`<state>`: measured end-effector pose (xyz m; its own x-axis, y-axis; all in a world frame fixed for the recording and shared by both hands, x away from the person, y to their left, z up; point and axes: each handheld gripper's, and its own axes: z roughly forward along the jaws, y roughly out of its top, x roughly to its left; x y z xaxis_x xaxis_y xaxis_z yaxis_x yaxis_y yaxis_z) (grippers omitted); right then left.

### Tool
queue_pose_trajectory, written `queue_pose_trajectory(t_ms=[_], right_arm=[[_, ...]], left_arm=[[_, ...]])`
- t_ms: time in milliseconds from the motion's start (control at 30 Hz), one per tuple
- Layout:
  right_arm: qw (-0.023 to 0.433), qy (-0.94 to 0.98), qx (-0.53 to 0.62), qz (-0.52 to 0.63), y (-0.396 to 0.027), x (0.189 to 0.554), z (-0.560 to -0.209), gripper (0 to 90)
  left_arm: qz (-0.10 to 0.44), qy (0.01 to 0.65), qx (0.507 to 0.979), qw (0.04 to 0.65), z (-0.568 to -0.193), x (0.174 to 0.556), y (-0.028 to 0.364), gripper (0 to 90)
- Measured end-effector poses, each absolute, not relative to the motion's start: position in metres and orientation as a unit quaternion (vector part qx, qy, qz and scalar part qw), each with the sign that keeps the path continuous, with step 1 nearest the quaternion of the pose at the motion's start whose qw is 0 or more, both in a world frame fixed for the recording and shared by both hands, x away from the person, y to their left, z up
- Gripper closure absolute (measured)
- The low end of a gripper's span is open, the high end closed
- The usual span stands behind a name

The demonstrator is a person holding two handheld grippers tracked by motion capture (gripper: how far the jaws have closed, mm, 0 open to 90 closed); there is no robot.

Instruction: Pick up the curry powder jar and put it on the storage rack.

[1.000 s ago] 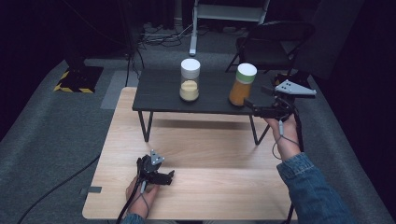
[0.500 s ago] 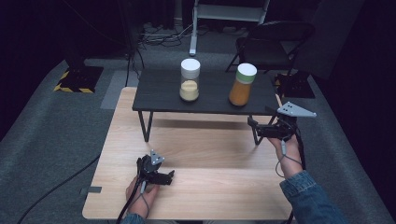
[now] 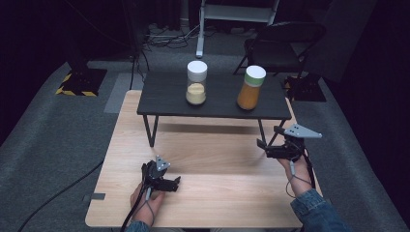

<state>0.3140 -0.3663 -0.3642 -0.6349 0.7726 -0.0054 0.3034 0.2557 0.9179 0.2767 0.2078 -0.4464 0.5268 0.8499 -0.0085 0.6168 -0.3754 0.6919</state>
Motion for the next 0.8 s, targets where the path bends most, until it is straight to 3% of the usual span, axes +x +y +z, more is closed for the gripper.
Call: queue_pose_trajectory(t_ms=[800], right_arm=[[0.192, 0.792, 0.39, 0.428, -0.356, 0.304, -0.439, 6.9]], left_arm=[[0.178, 0.453, 0.81, 0.328, -0.447, 0.276, 0.208, 1.5]])
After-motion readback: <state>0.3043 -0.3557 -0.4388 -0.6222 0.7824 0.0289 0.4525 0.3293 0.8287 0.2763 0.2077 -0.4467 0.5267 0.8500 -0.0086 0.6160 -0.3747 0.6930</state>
